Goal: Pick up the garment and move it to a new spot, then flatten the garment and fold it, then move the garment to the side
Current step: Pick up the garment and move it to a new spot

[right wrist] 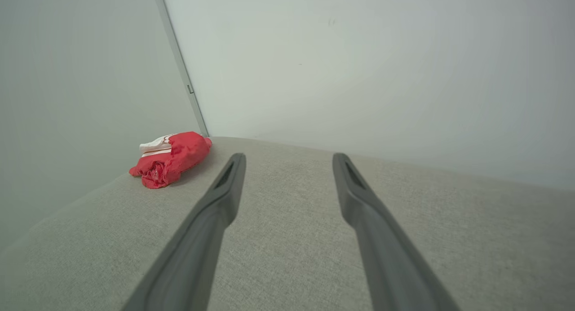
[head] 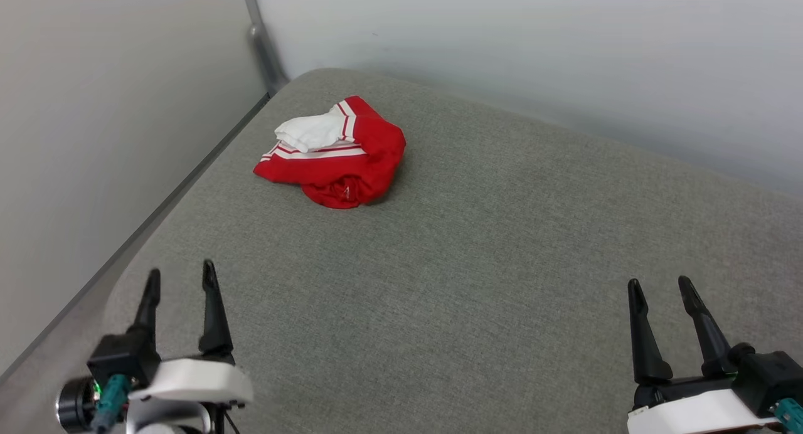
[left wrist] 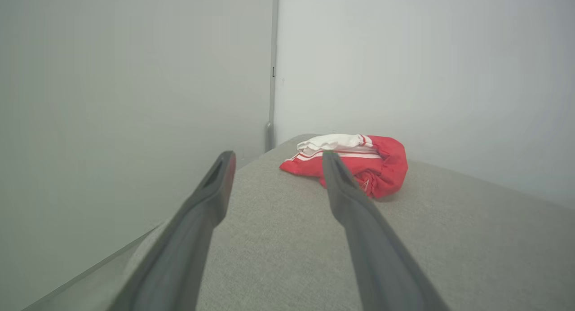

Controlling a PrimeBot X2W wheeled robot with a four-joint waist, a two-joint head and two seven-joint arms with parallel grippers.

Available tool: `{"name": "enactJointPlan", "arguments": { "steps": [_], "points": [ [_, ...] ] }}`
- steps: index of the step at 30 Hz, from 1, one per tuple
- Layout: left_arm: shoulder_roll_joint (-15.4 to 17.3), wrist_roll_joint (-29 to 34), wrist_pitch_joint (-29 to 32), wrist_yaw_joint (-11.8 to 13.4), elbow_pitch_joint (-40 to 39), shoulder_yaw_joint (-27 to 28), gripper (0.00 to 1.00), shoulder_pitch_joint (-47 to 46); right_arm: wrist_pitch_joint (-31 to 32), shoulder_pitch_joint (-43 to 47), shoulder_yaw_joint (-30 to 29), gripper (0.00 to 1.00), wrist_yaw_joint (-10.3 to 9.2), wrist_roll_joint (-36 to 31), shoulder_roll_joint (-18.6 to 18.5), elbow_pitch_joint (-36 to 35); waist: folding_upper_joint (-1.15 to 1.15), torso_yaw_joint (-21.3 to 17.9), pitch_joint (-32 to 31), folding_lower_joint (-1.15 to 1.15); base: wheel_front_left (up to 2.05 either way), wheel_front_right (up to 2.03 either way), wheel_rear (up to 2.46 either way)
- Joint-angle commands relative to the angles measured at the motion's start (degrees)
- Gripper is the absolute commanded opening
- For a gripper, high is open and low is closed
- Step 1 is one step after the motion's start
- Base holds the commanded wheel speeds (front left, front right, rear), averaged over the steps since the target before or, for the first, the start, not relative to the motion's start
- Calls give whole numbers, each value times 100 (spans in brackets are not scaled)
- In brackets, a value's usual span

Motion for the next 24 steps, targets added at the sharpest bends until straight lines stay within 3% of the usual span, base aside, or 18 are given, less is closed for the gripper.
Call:
{"name": "enactJointPlan", "arguments": {
  "steps": [1, 11, 18, 24],
  "points": [
    [-3, 63, -15, -110, 8, 130, 100, -270, -14, -51, 10, 100, -2, -67, 7, -25, 0, -82, 85, 0, 0, 0, 0],
    [581, 178, -15, -751, 331, 943, 100, -2282, -14, -448, -106, 100, -2, -463, 7, -227, 0, -632, 834, 0, 0, 0, 0],
    [1104, 49, -15, -918, 713, 958, 100, -3490, -13, -752, -255, 100, -2, -708, 7, -422, 0, -868, 1468, 0, 0, 0, 0],
    [1848, -308, 77, -958, 1559, 647, 100, -4553, -14, -1023, -321, 100, -2, -872, 7, -617, 0, -1053, 2003, 0, 0, 0, 0]
  ]
}}
